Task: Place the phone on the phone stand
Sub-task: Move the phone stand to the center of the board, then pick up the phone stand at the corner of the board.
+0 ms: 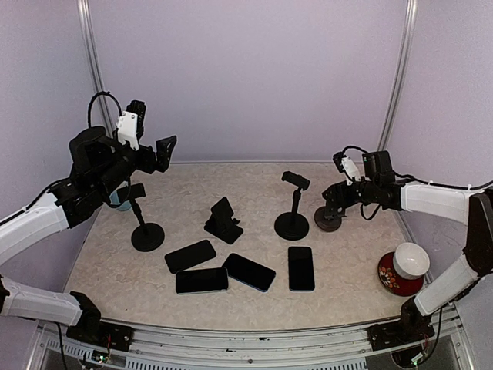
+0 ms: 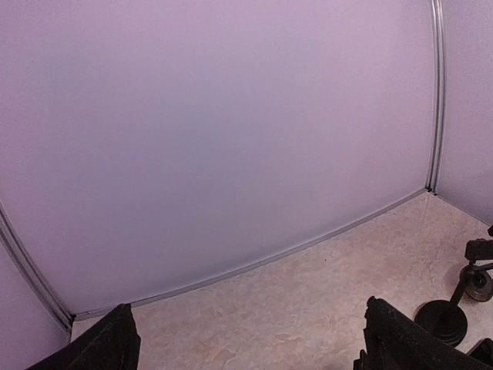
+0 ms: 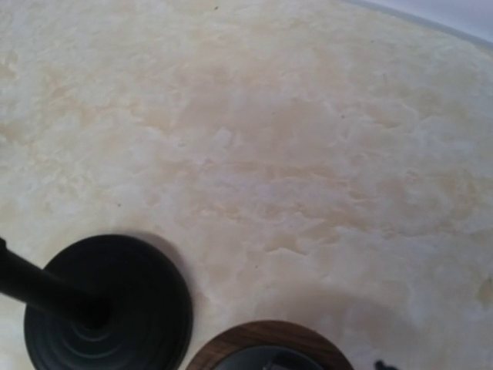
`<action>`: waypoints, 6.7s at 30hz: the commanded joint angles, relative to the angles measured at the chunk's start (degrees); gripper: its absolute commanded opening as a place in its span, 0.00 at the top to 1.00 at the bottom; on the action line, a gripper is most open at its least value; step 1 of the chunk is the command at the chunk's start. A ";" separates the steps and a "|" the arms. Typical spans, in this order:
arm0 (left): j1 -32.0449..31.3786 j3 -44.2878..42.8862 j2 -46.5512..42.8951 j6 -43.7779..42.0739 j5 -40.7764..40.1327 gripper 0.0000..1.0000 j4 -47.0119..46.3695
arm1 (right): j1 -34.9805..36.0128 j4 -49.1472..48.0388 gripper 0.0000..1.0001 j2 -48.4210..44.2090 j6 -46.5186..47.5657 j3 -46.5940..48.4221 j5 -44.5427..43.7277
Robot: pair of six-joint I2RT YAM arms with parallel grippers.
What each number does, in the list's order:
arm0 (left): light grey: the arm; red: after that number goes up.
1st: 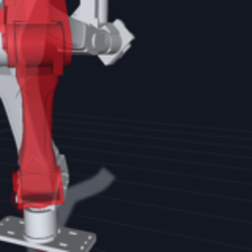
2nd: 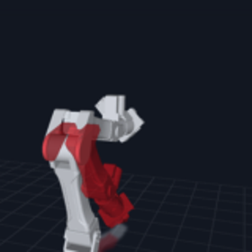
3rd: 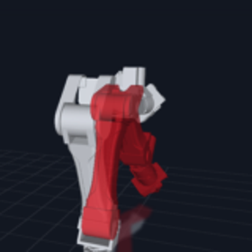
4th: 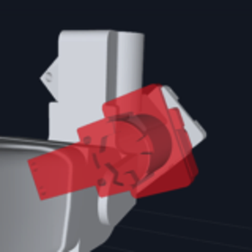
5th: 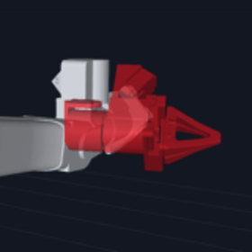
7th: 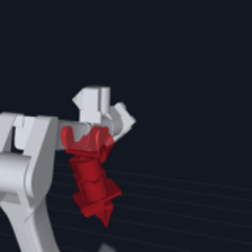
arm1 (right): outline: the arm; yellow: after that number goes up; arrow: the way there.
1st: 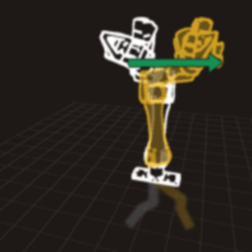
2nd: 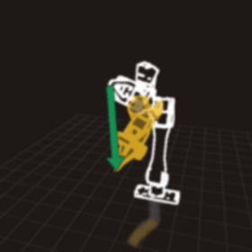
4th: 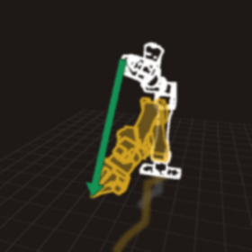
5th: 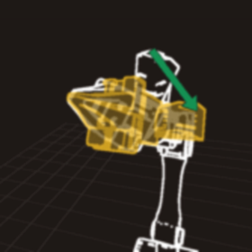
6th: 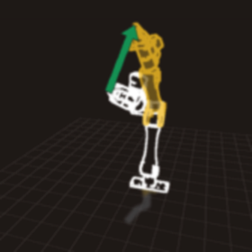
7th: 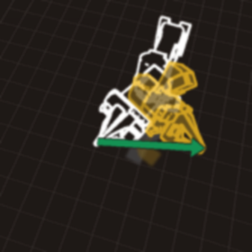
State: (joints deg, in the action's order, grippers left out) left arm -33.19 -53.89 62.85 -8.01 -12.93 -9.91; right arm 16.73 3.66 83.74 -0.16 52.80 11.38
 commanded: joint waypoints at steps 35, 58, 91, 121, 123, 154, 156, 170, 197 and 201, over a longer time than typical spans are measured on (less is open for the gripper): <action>-0.65 0.54 0.52 -1.13 -0.87 0.01 -1.57 | 0.02 4.19 0.03 2.82 -0.87 5.42 -3.60; -0.76 0.54 0.68 -1.29 -1.31 0.01 -1.51 | 18.42 18.31 0.00 -12.47 -12.69 1.27 -22.38; -1.15 0.63 0.06 -2.05 -1.84 0.01 -1.57 | 18.42 21.09 0.00 11.86 -45.44 12.65 -52.35; -1.21 0.67 0.08 -2.11 -1.79 0.01 -1.60 | 16.40 16.19 0.34 15.44 -43.63 13.04 -55.28; -1.27 0.68 0.04 -2.05 -1.77 0.01 -1.60 | 16.29 15.84 0.43 14.73 -42.84 13.01 -55.79; -1.44 0.85 -0.06 -2.17 -1.81 0.01 -1.66 | -4.58 -0.47 0.43 18.46 -12.60 22.63 -27.62; -1.49 0.85 0.07 -2.17 -1.75 0.01 -1.69 | -5.40 -0.93 0.42 20.44 -12.07 24.15 -27.30; -1.67 0.81 0.43 -2.13 -2.03 0.01 -1.62 | -9.26 -0.63 0.42 31.00 -10.67 36.13 -23.73; -1.70 0.81 0.94 -2.21 -2.07 0.01 -1.64 | -14.53 5.07 0.41 39.33 -14.35 45.31 -25.71; -1.76 0.85 1.04 -2.23 -2.10 0.01 -1.68 | -15.29 6.00 0.40 40.41 -14.26 45.56 -25.72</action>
State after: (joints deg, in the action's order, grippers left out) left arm -34.50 -53.39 63.44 -9.54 -14.68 -9.93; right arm 2.35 9.52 122.85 -14.24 96.44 -14.79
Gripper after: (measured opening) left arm 0.989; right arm 0.702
